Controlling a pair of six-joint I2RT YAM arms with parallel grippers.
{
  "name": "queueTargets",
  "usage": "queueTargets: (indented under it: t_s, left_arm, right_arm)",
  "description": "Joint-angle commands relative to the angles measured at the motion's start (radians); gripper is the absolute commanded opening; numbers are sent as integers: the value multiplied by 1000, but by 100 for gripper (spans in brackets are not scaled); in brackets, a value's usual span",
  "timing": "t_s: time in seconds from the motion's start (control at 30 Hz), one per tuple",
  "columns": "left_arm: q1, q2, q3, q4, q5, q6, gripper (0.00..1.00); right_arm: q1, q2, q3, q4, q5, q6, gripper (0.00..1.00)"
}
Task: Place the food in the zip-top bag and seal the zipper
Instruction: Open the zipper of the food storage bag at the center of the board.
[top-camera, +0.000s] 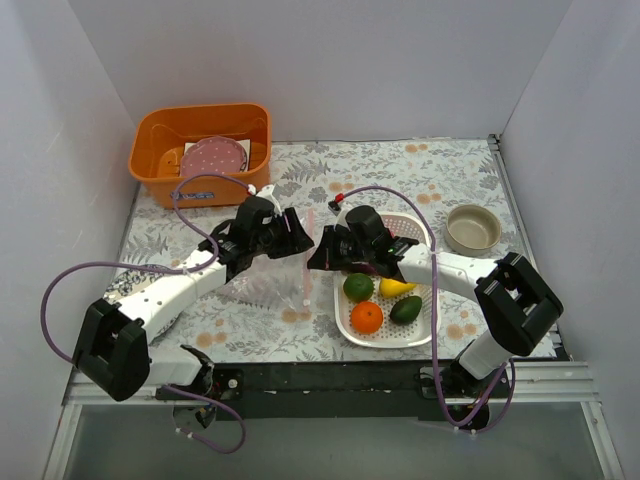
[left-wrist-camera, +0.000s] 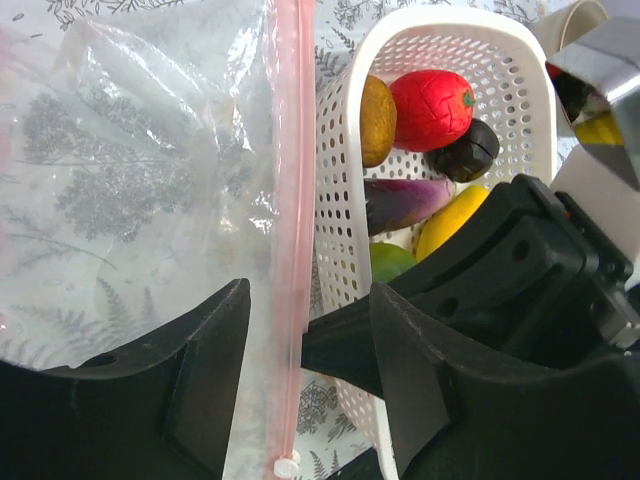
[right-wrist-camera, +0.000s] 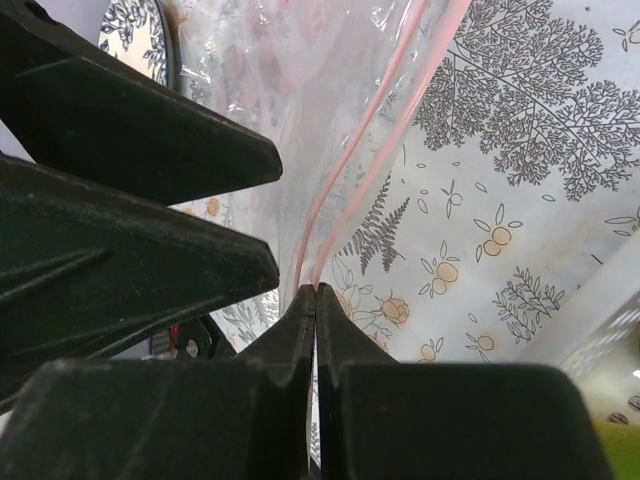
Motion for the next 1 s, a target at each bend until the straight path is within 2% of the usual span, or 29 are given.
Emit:
queueTargets:
  t_s: [0.0, 0.13, 0.27, 0.6, 0.97]
  left_arm:
    - [-19, 17, 48, -50, -88, -6, 49]
    - [-24, 46, 67, -75, -133, -5, 41]
    - [-34, 79, 85, -95, -165, -2, 38]
    - [-48, 88, 106, -84, -154, -9, 51]
    - [-62, 91, 91, -64, -136, 9, 48]
  right_arm:
    - [12, -30, 43, -19, 33, -33, 1]
    - [15, -36, 41, -25, 44, -42, 1]
    - [18, -39, 49, -31, 49, -48, 1]
    - [21, -37, 61, -59, 52, -65, 1]
    - [22, -33, 67, -64, 52, -68, 1]
